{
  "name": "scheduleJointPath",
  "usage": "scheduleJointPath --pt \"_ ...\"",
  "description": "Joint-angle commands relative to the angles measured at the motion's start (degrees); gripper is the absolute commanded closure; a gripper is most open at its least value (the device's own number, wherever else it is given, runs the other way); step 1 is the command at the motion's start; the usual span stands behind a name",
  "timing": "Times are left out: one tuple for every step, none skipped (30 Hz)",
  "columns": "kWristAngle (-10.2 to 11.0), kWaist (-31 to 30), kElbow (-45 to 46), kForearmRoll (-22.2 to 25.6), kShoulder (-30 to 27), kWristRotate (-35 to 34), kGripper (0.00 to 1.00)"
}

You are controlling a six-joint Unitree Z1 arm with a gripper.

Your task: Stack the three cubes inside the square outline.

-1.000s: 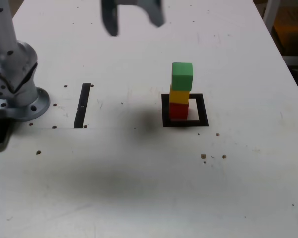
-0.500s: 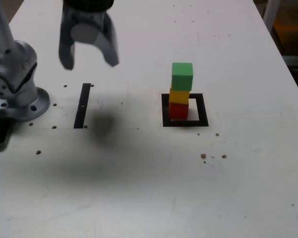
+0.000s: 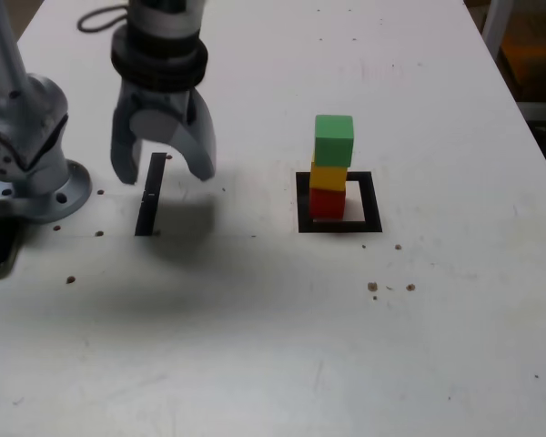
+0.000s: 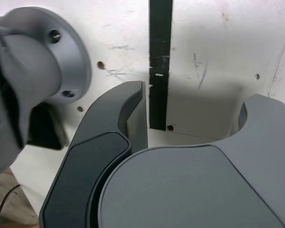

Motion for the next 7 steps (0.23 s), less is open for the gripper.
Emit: scheduleJointPath --pt "-0.3 0.0 1.2 -2.2 0.4 0.7 0.26" --pt "-0.3 0.0 1.7 -3.1 0.5 1.0 0.26" --pt "-0.3 0.0 2.2 -4.1 0.7 1.3 0.26" --pt "-0.3 0.0 2.6 -4.8 0.8 1.5 0.26" --pt "-0.2 0.0 2.9 -5.4 0.9 1.6 0.26" --pt "-0.1 0.0 3.3 -6.0 1.0 1.7 0.26" --pt "0.0 0.0 3.6 -6.7 1.1 1.8 0.26"
